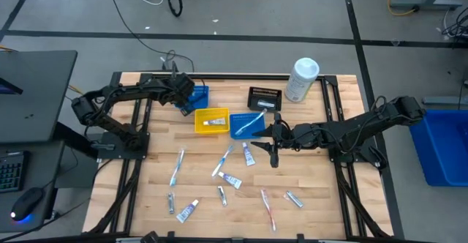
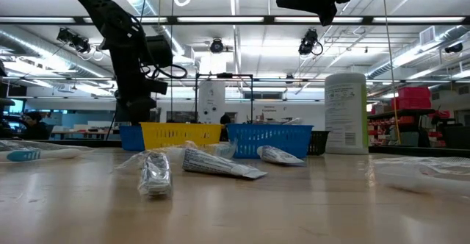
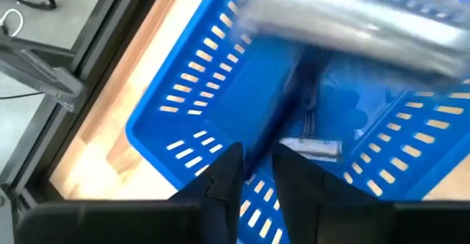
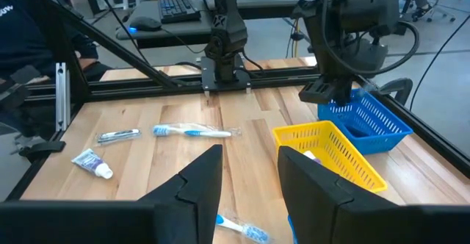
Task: Pick & Place Travel size toiletries
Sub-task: Put the razor into the left blue basket, then put the toothpaste into the yellow basket
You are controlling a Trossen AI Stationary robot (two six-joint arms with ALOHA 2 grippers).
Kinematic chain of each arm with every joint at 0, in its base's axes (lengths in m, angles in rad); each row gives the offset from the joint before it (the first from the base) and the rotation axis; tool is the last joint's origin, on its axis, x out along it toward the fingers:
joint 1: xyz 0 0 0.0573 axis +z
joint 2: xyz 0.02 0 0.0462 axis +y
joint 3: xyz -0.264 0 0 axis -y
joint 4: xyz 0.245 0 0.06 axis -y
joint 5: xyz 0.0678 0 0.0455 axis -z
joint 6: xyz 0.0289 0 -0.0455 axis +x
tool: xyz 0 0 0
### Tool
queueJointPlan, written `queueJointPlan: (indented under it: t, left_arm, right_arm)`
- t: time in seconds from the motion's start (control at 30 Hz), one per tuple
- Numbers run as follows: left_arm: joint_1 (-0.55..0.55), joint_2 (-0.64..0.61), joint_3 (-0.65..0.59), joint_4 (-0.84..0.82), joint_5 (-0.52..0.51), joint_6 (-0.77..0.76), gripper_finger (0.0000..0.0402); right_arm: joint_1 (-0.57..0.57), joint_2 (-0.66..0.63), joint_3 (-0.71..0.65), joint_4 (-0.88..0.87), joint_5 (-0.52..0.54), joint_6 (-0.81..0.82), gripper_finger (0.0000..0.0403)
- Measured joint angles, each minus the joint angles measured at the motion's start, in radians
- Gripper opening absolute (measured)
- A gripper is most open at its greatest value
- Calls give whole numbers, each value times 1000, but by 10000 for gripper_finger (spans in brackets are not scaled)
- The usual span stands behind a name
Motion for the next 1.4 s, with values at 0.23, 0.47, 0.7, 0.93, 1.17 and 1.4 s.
queueJointPlan:
  t: [0.23, 0.47, 0.7, 0.93, 1.17, 1.4]
  left_arm:
    - [0, 0, 0, 2, -7, -51, 120]
    - [-7, 0, 3, 39, 22, -109, 137]
    - [-73, -59, 74, -16, 28, -144, 123]
    - [-218, -221, 124, -27, 178, -315, 107]
    - [-453, -292, 124, -32, 295, -466, 99]
    - [-742, -275, 121, -14, 191, -629, 98]
  right_arm:
    - [0, 0, 0, 0, 0, 0, 141]
    - [0, 0, 0, 0, 0, 0, 140]
    - [0, 0, 0, -1, 0, 0, 142]
    - [0, 0, 0, -5, 0, 0, 140]
    - [0, 0, 0, -8, 0, 0, 140]
    - [0, 0, 0, -8, 0, 0, 139]
